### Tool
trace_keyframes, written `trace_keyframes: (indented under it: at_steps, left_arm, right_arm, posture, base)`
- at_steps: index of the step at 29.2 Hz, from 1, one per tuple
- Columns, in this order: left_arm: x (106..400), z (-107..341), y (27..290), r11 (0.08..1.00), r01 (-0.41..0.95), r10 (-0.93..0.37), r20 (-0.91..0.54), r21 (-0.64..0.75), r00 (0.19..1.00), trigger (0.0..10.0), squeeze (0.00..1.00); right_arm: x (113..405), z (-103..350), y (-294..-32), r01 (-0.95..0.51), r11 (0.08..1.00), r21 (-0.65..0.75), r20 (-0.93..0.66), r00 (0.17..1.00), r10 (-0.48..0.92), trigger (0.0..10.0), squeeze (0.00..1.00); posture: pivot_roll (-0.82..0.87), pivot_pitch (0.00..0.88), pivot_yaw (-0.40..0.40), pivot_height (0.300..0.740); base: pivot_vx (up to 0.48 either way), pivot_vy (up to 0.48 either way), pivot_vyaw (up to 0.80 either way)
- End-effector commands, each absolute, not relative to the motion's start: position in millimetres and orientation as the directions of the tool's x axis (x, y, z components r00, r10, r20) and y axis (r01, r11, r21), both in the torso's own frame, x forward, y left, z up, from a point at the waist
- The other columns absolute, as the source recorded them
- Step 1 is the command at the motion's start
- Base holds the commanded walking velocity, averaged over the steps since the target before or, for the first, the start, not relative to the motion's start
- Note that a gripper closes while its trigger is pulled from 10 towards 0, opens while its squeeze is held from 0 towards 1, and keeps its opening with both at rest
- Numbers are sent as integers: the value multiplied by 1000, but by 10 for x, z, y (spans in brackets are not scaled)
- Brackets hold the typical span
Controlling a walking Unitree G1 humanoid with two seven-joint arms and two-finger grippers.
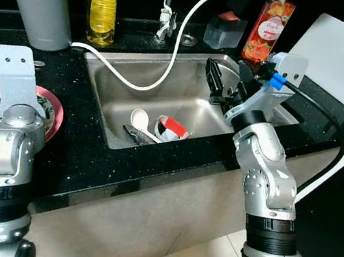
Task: Kitchen organization
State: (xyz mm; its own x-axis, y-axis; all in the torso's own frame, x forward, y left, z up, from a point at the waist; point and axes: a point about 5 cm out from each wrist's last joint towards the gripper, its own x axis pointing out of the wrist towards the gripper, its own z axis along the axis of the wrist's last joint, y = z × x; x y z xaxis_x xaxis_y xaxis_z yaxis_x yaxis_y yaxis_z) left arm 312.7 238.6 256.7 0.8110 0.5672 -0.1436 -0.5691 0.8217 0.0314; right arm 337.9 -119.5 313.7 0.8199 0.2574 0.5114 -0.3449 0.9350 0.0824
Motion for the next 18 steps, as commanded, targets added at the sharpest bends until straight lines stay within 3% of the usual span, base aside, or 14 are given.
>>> trace_keyframes:
  at_steps: [1,14,15,16,18]
  left_arm:
    - [3109,2517,2390,807,-589,587,-168,45,792,10000,0]
    - [3061,2369,2423,734,-670,623,-282,-113,730,9961,0]
    - [3067,2350,2418,737,-666,616,-292,-114,732,4353,0]
    - [3072,2335,2414,739,-664,612,-298,-113,732,1569,0]
    - [3074,2326,2411,740,-664,610,-303,-113,732,1569,0]
  right_arm:
    - [3378,3103,-1205,-341,936,88,501,827,255,10000,0]
    - [3370,3104,-1207,-345,935,85,502,825,259,10000,0]
    - [3371,3105,-1205,-346,934,84,502,825,260,10000,0]
    - [3371,3106,-1204,-347,934,84,502,825,261,10000,0]
    - [3371,3107,-1203,-348,934,83,502,824,262,10000,0]
  posture:
    - [-70,124,-27,740]
    - [-74,121,-28,740]
    - [-74,121,-28,740]
    - [-75,120,-29,740]
    - [-75,120,-29,740]
  base:
    - [0,0,0]
    - [0,0,0]
    - [0,0,0]
    - [0,0,0]
    - [0,0,0]
